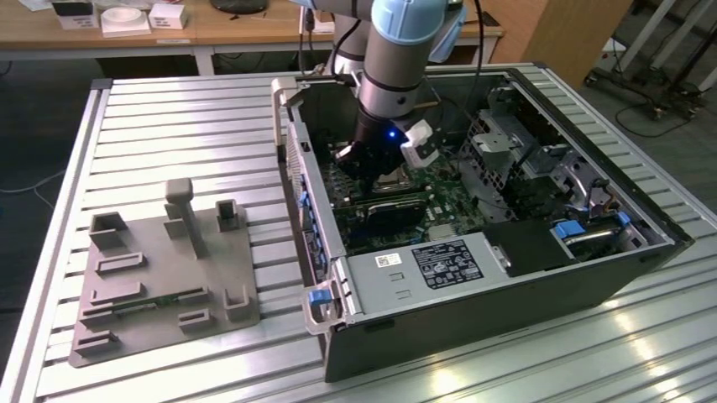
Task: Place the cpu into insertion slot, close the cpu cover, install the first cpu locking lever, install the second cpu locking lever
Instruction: 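Install the second cpu locking lever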
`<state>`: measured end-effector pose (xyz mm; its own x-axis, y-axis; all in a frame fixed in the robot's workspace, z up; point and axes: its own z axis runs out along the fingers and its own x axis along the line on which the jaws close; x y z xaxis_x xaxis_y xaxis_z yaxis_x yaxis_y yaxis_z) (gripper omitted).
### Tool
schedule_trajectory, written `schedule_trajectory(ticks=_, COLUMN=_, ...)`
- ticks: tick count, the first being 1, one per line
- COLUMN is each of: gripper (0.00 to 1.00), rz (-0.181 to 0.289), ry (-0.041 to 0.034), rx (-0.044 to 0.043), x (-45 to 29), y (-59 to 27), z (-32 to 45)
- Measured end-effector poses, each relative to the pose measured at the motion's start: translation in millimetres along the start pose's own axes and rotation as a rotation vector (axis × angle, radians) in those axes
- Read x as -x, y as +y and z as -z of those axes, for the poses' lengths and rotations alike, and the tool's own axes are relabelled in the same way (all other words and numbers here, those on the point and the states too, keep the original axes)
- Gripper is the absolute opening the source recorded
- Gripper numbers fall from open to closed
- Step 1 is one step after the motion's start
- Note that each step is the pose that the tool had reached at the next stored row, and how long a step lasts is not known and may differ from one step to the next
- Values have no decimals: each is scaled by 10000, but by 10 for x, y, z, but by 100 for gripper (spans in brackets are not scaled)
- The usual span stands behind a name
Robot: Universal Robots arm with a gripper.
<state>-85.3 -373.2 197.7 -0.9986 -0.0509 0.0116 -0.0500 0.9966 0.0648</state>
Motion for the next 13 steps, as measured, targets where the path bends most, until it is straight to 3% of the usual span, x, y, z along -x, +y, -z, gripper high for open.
schedule_trajectory(ticks=8, gripper=10, rz=63, ry=2, rx=166, x=2, y=-3, z=-22)
schedule_trajectory(ticks=13, gripper=10, rz=70, ry=-1, rx=151, x=4, y=-3, z=-31)
